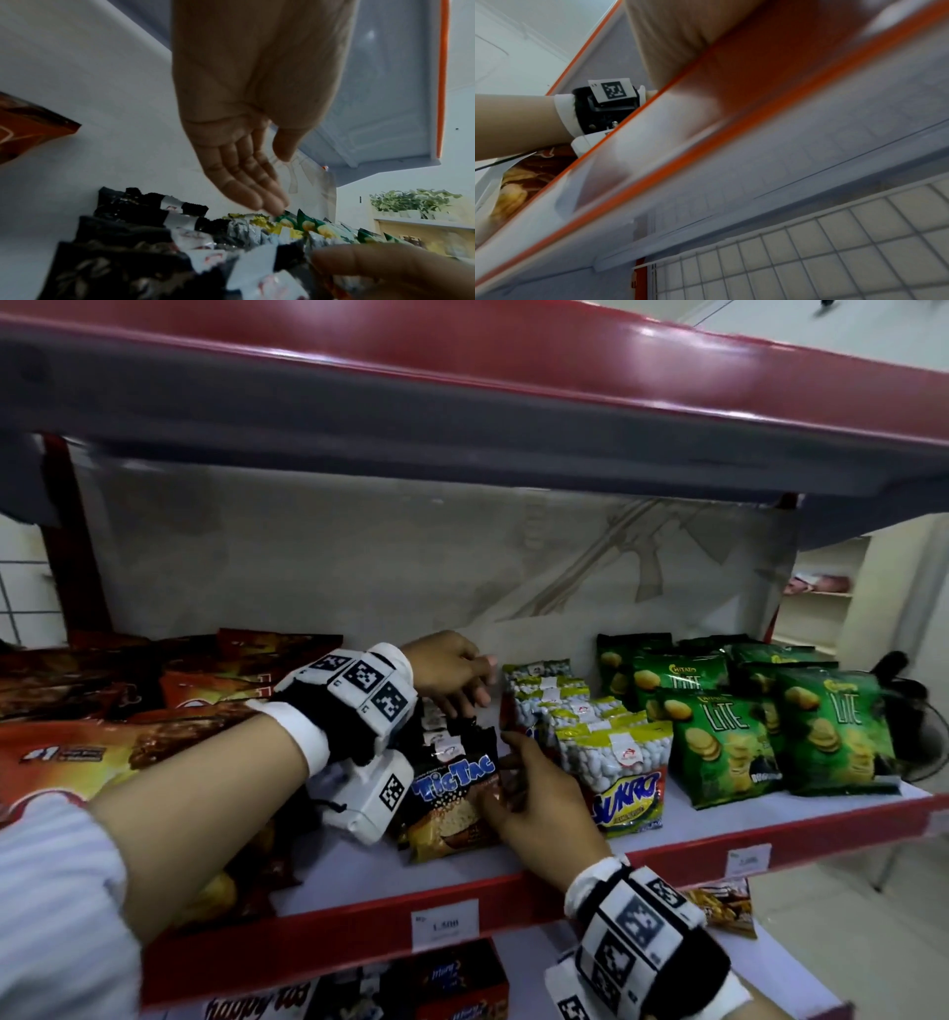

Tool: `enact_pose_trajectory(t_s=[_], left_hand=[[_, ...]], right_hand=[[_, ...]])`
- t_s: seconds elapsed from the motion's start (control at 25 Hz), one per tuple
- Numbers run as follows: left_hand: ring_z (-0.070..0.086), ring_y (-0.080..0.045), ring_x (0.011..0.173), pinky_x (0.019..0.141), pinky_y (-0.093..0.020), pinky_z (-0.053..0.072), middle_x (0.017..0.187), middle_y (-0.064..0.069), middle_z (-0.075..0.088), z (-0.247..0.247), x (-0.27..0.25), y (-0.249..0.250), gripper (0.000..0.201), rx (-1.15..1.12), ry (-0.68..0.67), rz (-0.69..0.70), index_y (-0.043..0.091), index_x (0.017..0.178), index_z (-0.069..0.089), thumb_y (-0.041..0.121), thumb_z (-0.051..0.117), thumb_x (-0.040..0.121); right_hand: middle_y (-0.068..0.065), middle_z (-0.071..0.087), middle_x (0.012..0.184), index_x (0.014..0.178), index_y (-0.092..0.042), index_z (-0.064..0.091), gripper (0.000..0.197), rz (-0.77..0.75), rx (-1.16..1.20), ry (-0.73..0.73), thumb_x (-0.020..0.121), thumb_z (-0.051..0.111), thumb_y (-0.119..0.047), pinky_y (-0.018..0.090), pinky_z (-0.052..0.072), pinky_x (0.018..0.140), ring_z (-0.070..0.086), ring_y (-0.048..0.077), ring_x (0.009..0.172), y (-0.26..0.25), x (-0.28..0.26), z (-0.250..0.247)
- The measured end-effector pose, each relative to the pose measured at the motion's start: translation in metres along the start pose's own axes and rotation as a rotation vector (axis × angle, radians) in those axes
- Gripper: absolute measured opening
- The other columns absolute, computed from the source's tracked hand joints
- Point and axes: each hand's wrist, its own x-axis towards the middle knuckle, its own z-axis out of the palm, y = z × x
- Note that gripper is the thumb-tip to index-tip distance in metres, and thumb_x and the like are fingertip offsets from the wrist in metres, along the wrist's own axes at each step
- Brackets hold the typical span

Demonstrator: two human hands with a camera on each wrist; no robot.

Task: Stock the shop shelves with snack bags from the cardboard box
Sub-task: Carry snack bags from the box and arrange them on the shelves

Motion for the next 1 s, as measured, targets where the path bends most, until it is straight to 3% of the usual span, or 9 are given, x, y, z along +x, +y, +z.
enact_pose_trajectory(t_s=[0.08, 0.24, 0.36, 0.44, 0.52, 0.76, 0.84, 1.0], left_hand=[[0.057, -0.005, 0.039, 0.043, -0.018, 0.045, 0.072, -0.005, 0.062, -0.003, 0.001, -0.003, 0.029, -0.043, 0.009, 0.077, 0.010, 0.081, 0.052, 0.023, 0.037, 0.102], [0.053, -0.005, 0.034, 0.038, -0.017, 0.042, 0.066, -0.005, 0.059, 0.002, 0.000, -0.008, 0.030, -0.023, -0.025, 0.129, 0.005, 0.088, 0.056, 0.024, 0.037, 0.102], [0.053, -0.004, 0.034, 0.040, -0.019, 0.040, 0.065, -0.002, 0.059, 0.005, -0.004, 0.005, 0.032, -0.024, -0.026, 0.190, 0.011, 0.080, 0.058, 0.026, 0.039, 0.101], [0.053, -0.004, 0.036, 0.039, -0.016, 0.040, 0.066, -0.001, 0.060, 0.003, -0.005, 0.018, 0.031, -0.020, -0.015, 0.211, 0.013, 0.079, 0.058, 0.026, 0.041, 0.101], [0.055, -0.004, 0.038, 0.039, -0.015, 0.042, 0.068, 0.000, 0.062, 0.000, -0.005, 0.026, 0.027, 0.041, -0.068, 0.178, 0.013, 0.081, 0.057, 0.027, 0.043, 0.100], [0.062, -0.005, 0.046, 0.047, -0.017, 0.050, 0.067, 0.003, 0.069, -0.007, 0.002, 0.024, 0.012, 0.431, -0.281, -0.026, 0.013, 0.082, 0.066, 0.024, 0.069, 0.085], [0.061, -0.004, 0.046, 0.043, -0.012, 0.046, 0.058, 0.007, 0.068, -0.007, 0.006, 0.025, 0.017, 0.551, -0.359, -0.081, 0.012, 0.084, 0.070, 0.027, 0.075, 0.079], [0.055, -0.011, 0.060, 0.046, -0.012, 0.043, 0.074, 0.002, 0.064, 0.000, 0.010, 0.022, 0.035, 0.832, -0.311, -0.085, 0.007, 0.098, 0.073, 0.031, 0.080, 0.074]], right_hand=[[-0.002, 0.063, 0.116, 0.136, -0.021, 0.042, 0.061, -0.030, -0.009, 0.033, 0.082, 0.069, -0.025, -0.011, 0.027, 0.071, 0.052, 0.000, 0.092, 0.001, -0.001, 0.001], [-0.008, 0.063, 0.105, 0.134, -0.022, 0.045, 0.057, -0.037, -0.025, 0.029, 0.083, 0.069, -0.027, -0.009, 0.031, 0.068, 0.053, -0.004, 0.082, 0.001, -0.001, 0.002], [-0.013, 0.059, 0.091, 0.133, -0.023, 0.045, 0.056, -0.029, -0.026, 0.026, 0.083, 0.069, -0.026, -0.008, 0.032, 0.064, 0.051, -0.011, 0.072, 0.001, -0.001, 0.001], [-0.011, 0.061, 0.092, 0.134, -0.024, 0.044, 0.057, -0.027, -0.037, 0.014, 0.083, 0.068, -0.028, -0.007, 0.033, 0.064, 0.052, -0.007, 0.072, 0.001, -0.001, 0.000], [-0.010, 0.062, 0.093, 0.135, -0.026, 0.042, 0.058, -0.025, -0.029, 0.004, 0.084, 0.068, -0.029, -0.007, 0.034, 0.064, 0.054, -0.006, 0.073, 0.001, -0.001, 0.000], [-0.016, 0.058, 0.090, 0.135, -0.025, 0.041, 0.058, -0.022, 0.013, -0.013, 0.084, 0.068, -0.028, -0.008, 0.033, 0.063, 0.050, -0.019, 0.069, 0.000, -0.001, 0.001], [-0.013, 0.059, 0.092, 0.135, -0.025, 0.041, 0.057, -0.015, 0.023, -0.014, 0.084, 0.068, -0.029, -0.008, 0.033, 0.062, 0.048, -0.021, 0.068, 0.002, 0.000, -0.001], [-0.017, 0.058, 0.091, 0.134, -0.024, 0.042, 0.056, 0.001, 0.030, -0.044, 0.085, 0.067, -0.028, -0.006, 0.035, 0.065, 0.051, -0.015, 0.069, 0.005, 0.001, 0.000]])
